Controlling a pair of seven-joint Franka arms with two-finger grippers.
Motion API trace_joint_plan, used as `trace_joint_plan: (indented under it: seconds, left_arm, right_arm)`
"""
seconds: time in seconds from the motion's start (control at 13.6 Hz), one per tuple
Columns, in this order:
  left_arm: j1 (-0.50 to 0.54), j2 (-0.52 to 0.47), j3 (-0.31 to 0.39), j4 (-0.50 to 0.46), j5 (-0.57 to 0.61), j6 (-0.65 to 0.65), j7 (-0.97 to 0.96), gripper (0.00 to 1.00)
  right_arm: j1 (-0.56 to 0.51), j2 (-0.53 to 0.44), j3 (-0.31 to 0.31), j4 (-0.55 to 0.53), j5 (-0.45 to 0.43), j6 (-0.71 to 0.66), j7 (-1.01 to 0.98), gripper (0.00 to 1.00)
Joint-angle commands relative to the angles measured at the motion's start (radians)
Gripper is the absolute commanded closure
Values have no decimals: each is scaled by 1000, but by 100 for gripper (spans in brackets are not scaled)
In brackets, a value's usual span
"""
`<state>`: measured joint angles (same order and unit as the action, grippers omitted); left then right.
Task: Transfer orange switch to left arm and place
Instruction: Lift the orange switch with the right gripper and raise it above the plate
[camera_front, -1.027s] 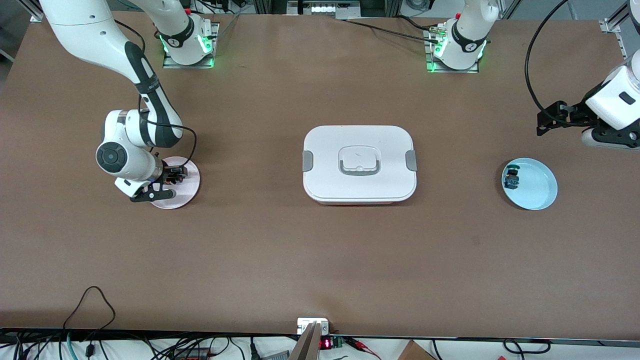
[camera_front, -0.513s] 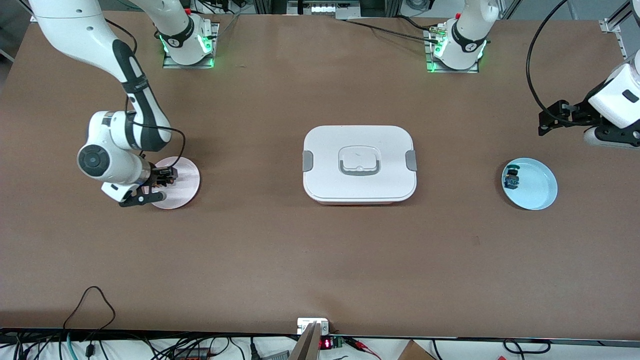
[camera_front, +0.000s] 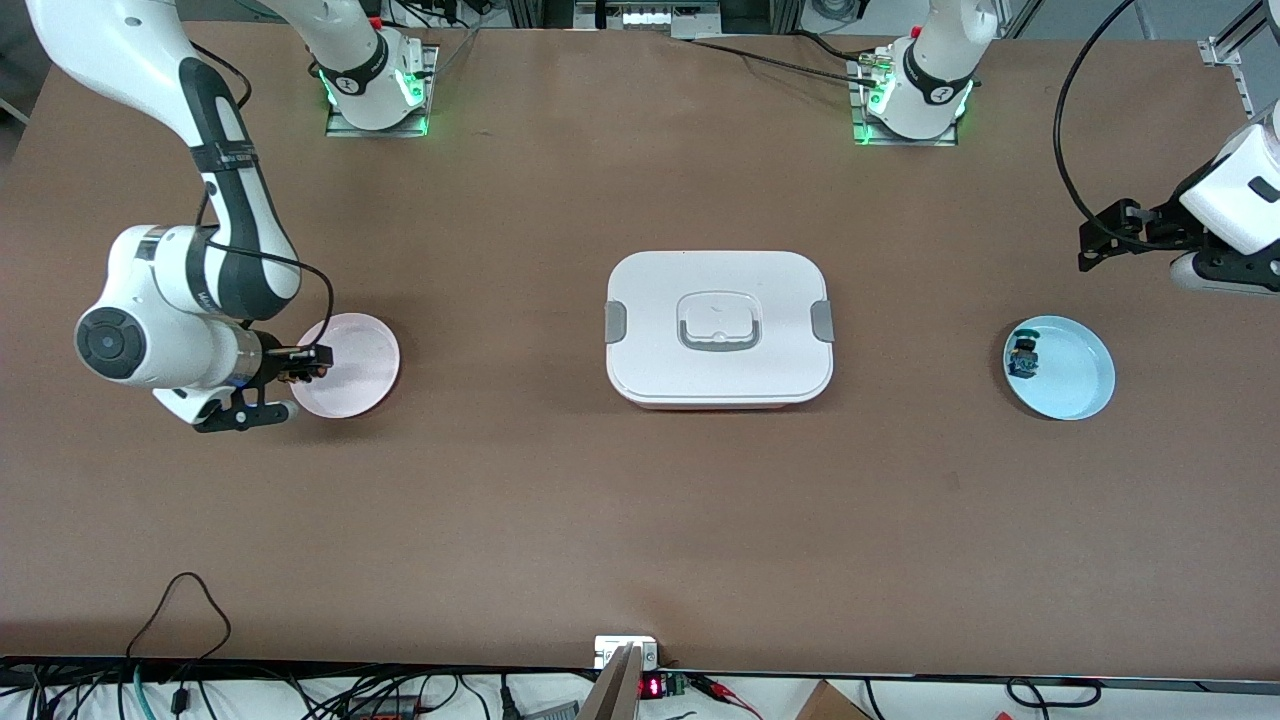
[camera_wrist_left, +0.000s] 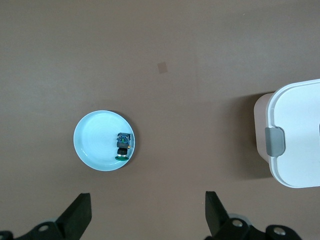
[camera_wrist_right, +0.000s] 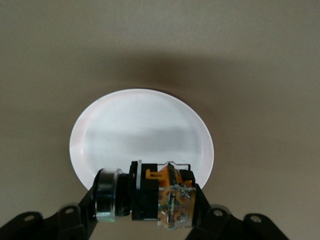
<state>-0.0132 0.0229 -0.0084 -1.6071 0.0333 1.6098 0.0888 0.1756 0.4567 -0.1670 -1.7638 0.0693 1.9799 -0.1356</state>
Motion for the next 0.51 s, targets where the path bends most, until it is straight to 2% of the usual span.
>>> trace_joint_plan:
  seconds: [0.0, 0.15, 0.44]
  left_arm:
    - [-4, 22, -4, 39, 28, -13, 3, 0]
    - [-4, 22, -4, 39, 28, -14, 3, 0]
    - [-4, 22, -4, 55, 27, -19, 8, 0]
  right_arm:
    - [2, -4, 1, 95, 12, -88, 21, 81]
    - [-1, -4, 1, 151, 10, -174, 24, 85]
    - [1, -41, 4, 242, 44, -318, 25, 86]
